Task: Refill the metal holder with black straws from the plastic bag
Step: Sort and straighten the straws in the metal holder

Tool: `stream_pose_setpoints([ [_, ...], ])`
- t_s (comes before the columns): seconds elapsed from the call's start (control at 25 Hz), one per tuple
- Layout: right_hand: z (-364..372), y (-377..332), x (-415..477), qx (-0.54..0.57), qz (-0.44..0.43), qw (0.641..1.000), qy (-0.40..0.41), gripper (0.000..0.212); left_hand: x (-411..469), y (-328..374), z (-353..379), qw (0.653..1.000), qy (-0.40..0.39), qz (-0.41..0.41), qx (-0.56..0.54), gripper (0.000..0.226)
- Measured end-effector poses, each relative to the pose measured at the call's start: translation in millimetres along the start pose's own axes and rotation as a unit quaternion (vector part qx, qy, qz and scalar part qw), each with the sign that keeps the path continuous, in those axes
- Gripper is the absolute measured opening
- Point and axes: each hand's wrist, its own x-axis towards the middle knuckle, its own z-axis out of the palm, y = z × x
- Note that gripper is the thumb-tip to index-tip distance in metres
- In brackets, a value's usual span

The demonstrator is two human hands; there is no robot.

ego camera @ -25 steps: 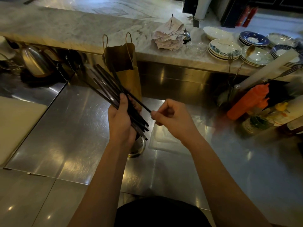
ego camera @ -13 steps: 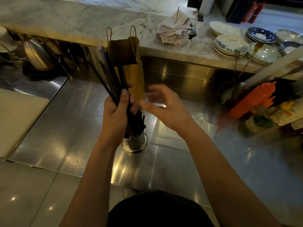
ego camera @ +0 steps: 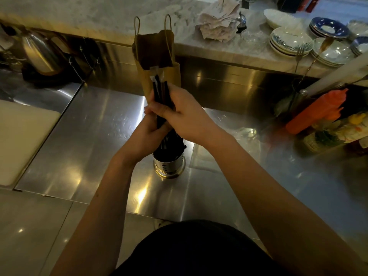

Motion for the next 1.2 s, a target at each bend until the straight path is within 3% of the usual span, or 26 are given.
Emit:
stream_pose_setpoints([
  [0.28,23.3,24.2,-10.2,0.008,0.094,0.995,0.038,0.021,-2.9,-37.1,5.9,0.999,-0.025,-0.037,-0.016,0.044],
  [0.44,40.1,50.1,-20.5,0.01,0.153,0.988,0.036,0.026,-25.4,-50.0,1.2,0.982,0.054,-0.116,-0.142,0.06],
  [0.52,49.1,63.8,-27.4,0.014,0.175,0.984,0.029,0.03,-36.1,-52.5,-1.8,0.977,0.085,-0.124,-0.152,0.062],
  [0.64,54.2,74.0,-34.1,-0.007,0.169,0.985,0.036,0.035,-41.8,-54.8,-1.9,0.98,0.132,-0.111,-0.103,0.054],
  [0.8,42.8,73.0,-31.7,0.063,0.17,0.98,0.078,0.028,-34.2,-64.1,-5.2,0.967,0.225,-0.122,0.019,0.031],
  [0.88,38.2,73.5,-27.4,0.05,0.165,0.976,0.131,0.022,-27.0,-68.2,-5.8,0.964,0.226,-0.131,0.046,0.025],
  [1.0,31.3,81.5,-18.3,-0.061,0.191,0.96,0.193,0.023,-11.3,-68.8,-4.3,0.969,0.198,-0.141,0.056,0.025],
  [1.2,19.8,91.4,-4.0,-0.162,0.272,0.947,0.051,0.03,8.7,-76.0,-9.3,0.965,0.177,-0.191,-0.028,0.023],
])
